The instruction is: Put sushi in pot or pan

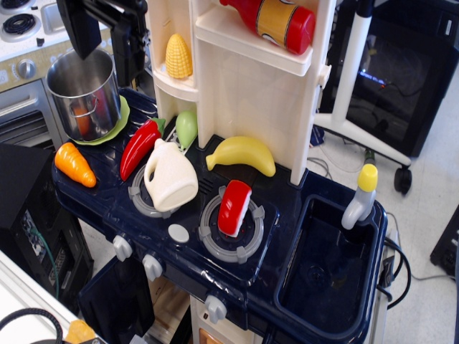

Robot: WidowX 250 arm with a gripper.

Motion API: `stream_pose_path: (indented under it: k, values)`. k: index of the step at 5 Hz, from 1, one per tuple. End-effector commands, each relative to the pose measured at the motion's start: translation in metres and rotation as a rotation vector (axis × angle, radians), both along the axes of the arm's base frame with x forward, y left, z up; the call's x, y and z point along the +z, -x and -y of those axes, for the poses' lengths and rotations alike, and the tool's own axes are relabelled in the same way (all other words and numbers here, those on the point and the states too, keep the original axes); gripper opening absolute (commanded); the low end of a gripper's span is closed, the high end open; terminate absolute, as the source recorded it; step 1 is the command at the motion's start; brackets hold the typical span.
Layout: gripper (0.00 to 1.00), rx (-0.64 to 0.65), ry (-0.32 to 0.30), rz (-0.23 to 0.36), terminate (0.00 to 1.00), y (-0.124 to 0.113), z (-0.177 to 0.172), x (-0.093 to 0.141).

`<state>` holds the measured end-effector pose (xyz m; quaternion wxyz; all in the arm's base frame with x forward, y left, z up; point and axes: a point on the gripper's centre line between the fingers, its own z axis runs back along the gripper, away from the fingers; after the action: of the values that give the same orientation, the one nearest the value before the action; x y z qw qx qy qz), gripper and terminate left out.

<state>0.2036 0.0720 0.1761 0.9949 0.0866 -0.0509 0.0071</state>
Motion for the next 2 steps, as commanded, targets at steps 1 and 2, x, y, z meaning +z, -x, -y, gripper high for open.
stream_pose_path:
  k: [1, 2]
  values:
    - [1.00, -0.008, -0.009, 0.084, 0.00, -0.005, 0.079, -0.007]
    - [1.00, -0.008, -0.045, 0.138, 0.00, -0.010, 0.107, -0.033]
